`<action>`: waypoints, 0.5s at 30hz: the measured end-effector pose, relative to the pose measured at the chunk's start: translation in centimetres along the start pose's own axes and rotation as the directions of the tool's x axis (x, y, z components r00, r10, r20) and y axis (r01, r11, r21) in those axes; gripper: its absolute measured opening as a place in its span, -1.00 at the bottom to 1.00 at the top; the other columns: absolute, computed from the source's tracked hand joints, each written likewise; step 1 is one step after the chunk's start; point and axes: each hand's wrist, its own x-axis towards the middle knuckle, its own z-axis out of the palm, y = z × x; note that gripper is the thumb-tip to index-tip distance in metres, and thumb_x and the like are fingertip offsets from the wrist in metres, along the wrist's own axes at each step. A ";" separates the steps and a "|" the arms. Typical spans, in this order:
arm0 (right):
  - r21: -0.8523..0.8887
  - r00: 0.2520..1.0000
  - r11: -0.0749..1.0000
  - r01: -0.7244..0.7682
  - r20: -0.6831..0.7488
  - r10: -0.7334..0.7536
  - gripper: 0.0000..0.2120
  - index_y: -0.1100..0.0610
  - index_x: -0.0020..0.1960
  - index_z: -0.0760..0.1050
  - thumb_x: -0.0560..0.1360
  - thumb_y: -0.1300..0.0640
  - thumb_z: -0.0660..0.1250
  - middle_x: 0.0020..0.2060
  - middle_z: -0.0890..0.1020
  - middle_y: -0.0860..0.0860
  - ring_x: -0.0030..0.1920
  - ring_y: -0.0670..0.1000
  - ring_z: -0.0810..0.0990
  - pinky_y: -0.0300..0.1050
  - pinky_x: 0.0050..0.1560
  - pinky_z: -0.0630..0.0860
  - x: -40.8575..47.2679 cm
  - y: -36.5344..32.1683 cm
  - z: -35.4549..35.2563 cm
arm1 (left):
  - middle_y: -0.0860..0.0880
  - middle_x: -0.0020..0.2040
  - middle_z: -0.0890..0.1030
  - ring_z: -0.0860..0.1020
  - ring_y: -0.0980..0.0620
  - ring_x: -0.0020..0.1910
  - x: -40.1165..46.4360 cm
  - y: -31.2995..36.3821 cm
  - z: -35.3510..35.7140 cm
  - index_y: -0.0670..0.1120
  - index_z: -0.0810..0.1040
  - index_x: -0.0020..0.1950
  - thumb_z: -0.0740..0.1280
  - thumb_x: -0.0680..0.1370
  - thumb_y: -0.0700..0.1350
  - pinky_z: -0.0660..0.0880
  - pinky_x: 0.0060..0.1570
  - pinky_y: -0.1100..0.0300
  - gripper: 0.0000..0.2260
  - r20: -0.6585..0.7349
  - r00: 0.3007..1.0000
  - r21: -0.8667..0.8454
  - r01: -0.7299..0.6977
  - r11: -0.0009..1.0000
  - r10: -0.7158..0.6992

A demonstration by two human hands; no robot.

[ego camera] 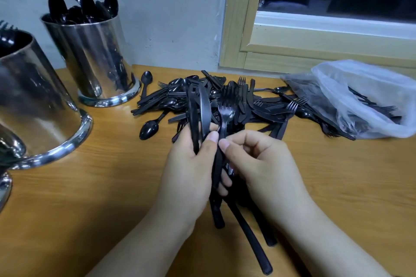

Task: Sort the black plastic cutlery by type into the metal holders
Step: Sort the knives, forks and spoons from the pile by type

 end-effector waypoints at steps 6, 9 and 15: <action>-0.205 0.992 0.978 0.049 -0.101 -0.071 -0.85 0.16 -0.19 0.61 0.53 0.13 0.44 -0.48 0.56 -0.10 -0.45 -0.18 0.42 -0.32 -0.37 0.35 0.3 0.1 -0.5 | -0.05 -0.34 0.51 0.31 0.04 -0.52 0.2 -0.3 0.0 0.10 0.58 0.10 0.23 0.71 -0.06 0.25 -0.55 0.21 -0.86 0.038 0.999 -0.105 0.024 0.994 -0.020; -0.377 0.984 0.924 0.056 -0.137 -0.115 -0.77 0.08 -0.24 0.56 0.52 0.00 0.44 -0.46 0.54 -0.11 -0.43 -0.15 0.44 -0.26 -0.35 0.37 1.2 0.6 -2.5 | -0.05 -0.29 0.55 0.28 0.07 -0.54 0.3 -0.3 0.0 0.07 0.58 0.12 0.23 0.71 -0.09 0.22 -0.58 0.23 -0.86 0.051 0.999 -0.131 0.025 0.991 -0.018; -0.770 0.926 0.615 -0.171 -0.339 -0.167 -0.90 -0.05 0.09 0.58 0.60 0.00 0.32 -0.04 0.63 -0.07 -0.08 -0.05 0.54 -0.13 -0.03 0.37 5.2 2.9 -11.6 | -0.03 -0.27 0.58 0.29 0.09 -0.54 0.3 -0.6 -0.2 0.08 0.58 0.13 0.23 0.70 -0.08 0.23 -0.58 0.26 -0.86 0.055 0.998 -0.117 0.013 0.993 -0.007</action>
